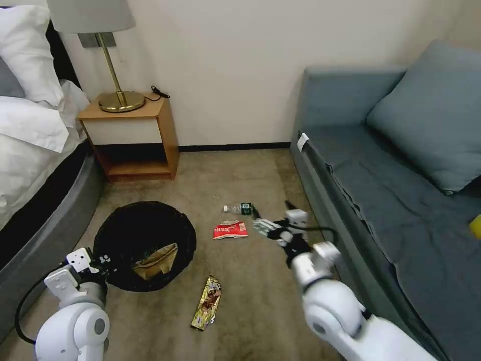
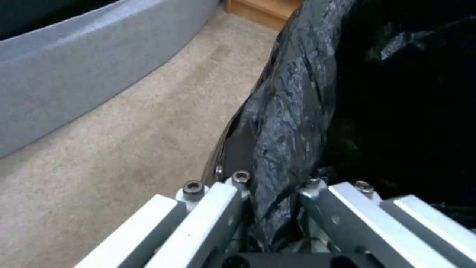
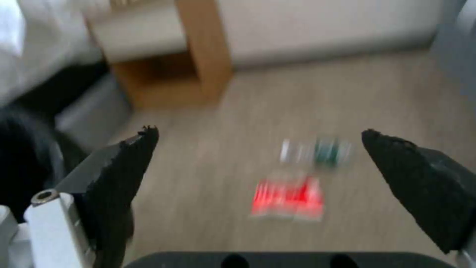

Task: Pick up the trash bin, then pick up the garbage on the floor and place it into the trash bin.

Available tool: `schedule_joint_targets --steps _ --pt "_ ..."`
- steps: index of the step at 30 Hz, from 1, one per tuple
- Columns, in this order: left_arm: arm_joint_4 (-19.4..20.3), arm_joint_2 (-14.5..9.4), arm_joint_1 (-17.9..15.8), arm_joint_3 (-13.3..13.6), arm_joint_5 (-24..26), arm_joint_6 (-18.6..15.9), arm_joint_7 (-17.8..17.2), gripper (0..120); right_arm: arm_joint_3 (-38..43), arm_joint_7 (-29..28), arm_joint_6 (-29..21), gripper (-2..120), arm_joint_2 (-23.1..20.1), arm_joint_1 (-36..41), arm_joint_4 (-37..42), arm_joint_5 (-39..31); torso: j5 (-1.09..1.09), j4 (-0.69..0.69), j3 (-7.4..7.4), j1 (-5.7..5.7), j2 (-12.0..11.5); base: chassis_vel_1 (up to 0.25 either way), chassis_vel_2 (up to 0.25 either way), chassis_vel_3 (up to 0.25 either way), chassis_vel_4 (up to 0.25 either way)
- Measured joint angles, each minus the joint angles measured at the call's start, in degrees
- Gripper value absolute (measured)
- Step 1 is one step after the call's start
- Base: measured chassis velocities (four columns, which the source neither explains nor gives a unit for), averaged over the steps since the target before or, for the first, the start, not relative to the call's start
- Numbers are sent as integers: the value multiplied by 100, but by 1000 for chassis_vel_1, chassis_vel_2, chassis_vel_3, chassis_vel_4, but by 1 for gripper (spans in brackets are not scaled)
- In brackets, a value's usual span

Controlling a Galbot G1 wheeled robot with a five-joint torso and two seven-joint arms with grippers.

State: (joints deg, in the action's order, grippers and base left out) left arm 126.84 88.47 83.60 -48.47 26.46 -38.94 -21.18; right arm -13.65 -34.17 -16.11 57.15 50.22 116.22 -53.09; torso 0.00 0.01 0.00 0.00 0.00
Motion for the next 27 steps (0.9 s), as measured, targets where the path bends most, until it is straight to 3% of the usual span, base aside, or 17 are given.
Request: schedule_joint_targets --steps 3,7,17,27 --pt "-20 22 -1 -2 -8 9 4 2 -578 -429 -763 100 113 -873 -538 -1186 -3 2 1 0 0 0 0 0 0" --pt "-56 51 -3 -4 -36 29 8 2 -1216 -538 -1027 100 326 -1376 -1183 -1583 0 -1 1 0 0 0 0 0 0" --pt "-115 121 -22 -17 -124 51 17 2 -2582 -448 -1192 100 1244 -1920 -2649 -2156 -1 -1 1 0 0 0 0 0 0" --pt "-113 180 3 -17 -182 73 23 2 -3480 -269 -1201 100 1728 -2111 -3400 -2371 -1 -1 0 0 0 0 0 0 0"
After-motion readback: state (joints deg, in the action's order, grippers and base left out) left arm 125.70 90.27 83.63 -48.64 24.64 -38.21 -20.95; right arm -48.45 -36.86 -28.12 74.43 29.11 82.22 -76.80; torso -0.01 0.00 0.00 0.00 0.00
